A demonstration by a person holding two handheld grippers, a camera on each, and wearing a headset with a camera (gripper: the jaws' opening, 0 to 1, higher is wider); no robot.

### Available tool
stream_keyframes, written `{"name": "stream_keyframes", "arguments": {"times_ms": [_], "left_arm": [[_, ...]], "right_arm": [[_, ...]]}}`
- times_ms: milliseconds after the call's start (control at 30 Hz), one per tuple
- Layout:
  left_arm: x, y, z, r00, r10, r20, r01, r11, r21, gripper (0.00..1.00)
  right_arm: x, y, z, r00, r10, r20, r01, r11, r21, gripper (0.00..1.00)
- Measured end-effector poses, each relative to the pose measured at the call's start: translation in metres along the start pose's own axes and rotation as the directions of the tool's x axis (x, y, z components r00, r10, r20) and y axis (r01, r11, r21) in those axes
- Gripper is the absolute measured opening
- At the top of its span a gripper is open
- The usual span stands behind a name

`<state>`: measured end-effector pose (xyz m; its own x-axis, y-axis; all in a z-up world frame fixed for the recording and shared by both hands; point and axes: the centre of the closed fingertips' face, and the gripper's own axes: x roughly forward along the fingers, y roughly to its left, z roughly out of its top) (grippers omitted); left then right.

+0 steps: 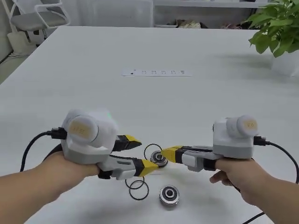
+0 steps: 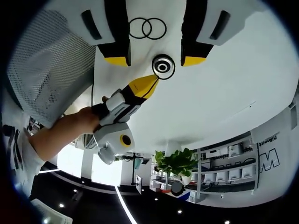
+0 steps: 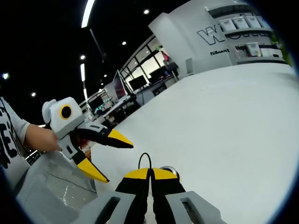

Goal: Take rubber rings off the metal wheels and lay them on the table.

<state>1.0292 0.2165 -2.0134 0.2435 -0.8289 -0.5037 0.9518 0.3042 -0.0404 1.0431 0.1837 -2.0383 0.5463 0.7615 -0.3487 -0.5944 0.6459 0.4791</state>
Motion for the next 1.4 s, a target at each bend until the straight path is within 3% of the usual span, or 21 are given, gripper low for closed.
{"name": "stream_keyframes", "arguments": {"times_ms": [300, 567, 1400], "left_arm": [[-0.026, 0.002, -0.002, 0.9997, 0.022, 0.009, -0.022, 1.000, -0.006, 0.47], [-0.042, 0.003, -0.011, 0.9993, 0.038, -0.002, -0.038, 0.999, 0.005, 0.54], [-0.080, 0.013, -0.020, 0.9958, 0.091, -0.009, -0.091, 0.996, -0.013, 0.70]], "right_arm": [[0.002, 0.007, 0.003, 0.9998, 0.018, -0.002, -0.018, 1.000, -0.002, 0.00], [0.004, 0.014, 0.007, 0.9993, 0.037, -0.006, -0.037, 0.999, 0.002, 0.00], [0.033, 0.037, -0.008, 0.9886, 0.080, -0.128, -0.082, 0.997, -0.008, 0.00]]}}
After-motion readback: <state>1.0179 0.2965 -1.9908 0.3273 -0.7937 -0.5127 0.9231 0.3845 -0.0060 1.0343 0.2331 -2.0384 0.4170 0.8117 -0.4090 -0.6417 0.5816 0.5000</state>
